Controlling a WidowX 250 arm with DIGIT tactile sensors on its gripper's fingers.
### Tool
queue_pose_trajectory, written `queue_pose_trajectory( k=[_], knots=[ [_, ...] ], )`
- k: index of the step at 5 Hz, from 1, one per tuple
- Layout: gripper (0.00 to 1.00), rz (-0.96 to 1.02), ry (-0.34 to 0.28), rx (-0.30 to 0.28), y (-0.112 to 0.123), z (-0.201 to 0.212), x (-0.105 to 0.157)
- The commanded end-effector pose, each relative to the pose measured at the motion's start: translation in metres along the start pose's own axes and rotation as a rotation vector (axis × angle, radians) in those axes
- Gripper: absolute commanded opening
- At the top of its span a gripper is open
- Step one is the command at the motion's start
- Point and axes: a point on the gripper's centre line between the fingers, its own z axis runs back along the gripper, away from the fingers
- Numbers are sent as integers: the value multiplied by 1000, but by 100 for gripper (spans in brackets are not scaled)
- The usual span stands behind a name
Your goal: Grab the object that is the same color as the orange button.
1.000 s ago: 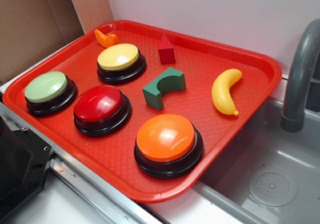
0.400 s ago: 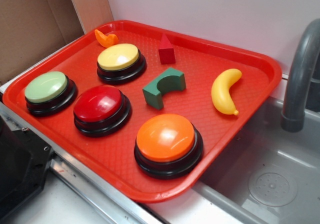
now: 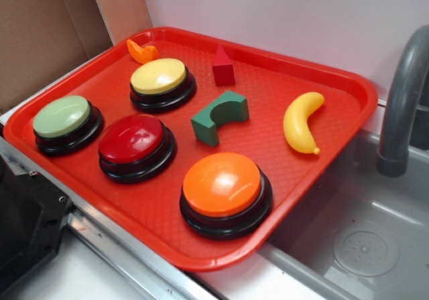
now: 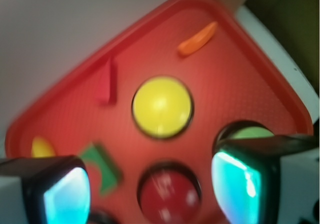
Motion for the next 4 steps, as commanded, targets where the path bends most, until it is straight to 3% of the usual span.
queue_pose_trajectory(
  k=[1, 3, 4],
  knots=[
    [100, 312, -117, 106, 13, -30, 52],
    [100, 390, -164, 185, 37, -61, 65],
    [100, 421, -166, 187, 54, -83, 69]
  ],
)
